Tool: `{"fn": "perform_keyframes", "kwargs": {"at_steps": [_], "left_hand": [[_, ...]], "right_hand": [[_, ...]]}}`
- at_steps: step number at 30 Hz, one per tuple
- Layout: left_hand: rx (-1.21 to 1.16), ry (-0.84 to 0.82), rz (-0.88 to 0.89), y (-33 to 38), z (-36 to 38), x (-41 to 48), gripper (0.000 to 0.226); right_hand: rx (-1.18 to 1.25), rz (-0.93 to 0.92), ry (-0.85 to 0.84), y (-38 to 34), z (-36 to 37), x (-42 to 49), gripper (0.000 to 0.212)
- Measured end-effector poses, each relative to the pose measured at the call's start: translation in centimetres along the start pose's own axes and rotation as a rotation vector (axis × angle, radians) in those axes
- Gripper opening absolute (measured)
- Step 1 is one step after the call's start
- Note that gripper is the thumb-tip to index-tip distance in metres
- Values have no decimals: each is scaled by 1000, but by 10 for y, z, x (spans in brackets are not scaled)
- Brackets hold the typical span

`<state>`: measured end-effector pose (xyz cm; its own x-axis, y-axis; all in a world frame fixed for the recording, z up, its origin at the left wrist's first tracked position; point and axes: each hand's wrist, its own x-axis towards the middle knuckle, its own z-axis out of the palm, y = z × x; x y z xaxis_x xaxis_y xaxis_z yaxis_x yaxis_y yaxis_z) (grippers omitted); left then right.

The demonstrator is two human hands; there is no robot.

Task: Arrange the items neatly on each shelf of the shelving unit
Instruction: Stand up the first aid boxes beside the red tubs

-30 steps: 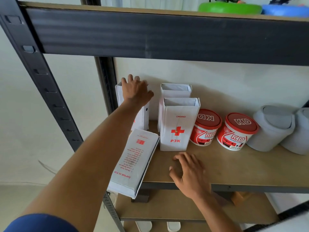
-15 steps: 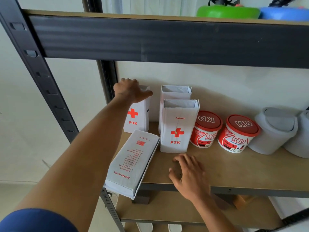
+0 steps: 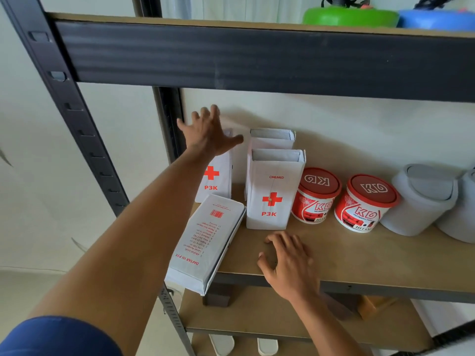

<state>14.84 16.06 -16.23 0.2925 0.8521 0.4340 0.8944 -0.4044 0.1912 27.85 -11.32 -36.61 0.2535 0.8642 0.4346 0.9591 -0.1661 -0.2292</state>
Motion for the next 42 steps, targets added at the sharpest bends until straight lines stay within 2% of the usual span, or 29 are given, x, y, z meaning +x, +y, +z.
{"fn": "perform_keyframes", "kwargs": {"at_steps": [4, 7, 12, 16, 18, 20, 23, 29, 33, 36, 42], "left_hand": [[-205, 183, 125, 11, -25, -29, 89], [-421, 262, 235, 17, -43, -83, 74], [-399, 95, 387, -9, -44, -206, 41], [-367, 42, 326, -44, -15, -277, 59], [-268, 19, 330, -57, -2, -297, 76], [-113, -77, 374, -67, 6, -307, 91], [29, -118, 456, -74, 14, -307, 92], [20, -135, 469, -70, -5, -285, 95], [22, -308, 430, -53, -53, -244, 85], [112, -413, 412, -36, -89, -202, 83], [195, -597, 453, -4, -121, -117, 89]], "right_hand": [[-10, -7, -17, -1, -3, 0, 41], [-12, -12, -40, -2, -5, 0, 43], [-19, -1, -94, -4, -8, 2, 44], [2, 50, -154, -12, -6, 4, 35], [-22, 79, -148, -17, -4, 4, 35], [-31, 81, -110, -18, -2, 3, 36], [-26, 68, -64, -15, 1, 1, 36], [-32, 62, -69, -12, 3, 1, 39], [-40, 53, -27, -11, 3, 0, 43], [-37, 48, -22, -11, 4, 0, 41], [-28, 39, -3, -9, 6, 1, 42]]}}
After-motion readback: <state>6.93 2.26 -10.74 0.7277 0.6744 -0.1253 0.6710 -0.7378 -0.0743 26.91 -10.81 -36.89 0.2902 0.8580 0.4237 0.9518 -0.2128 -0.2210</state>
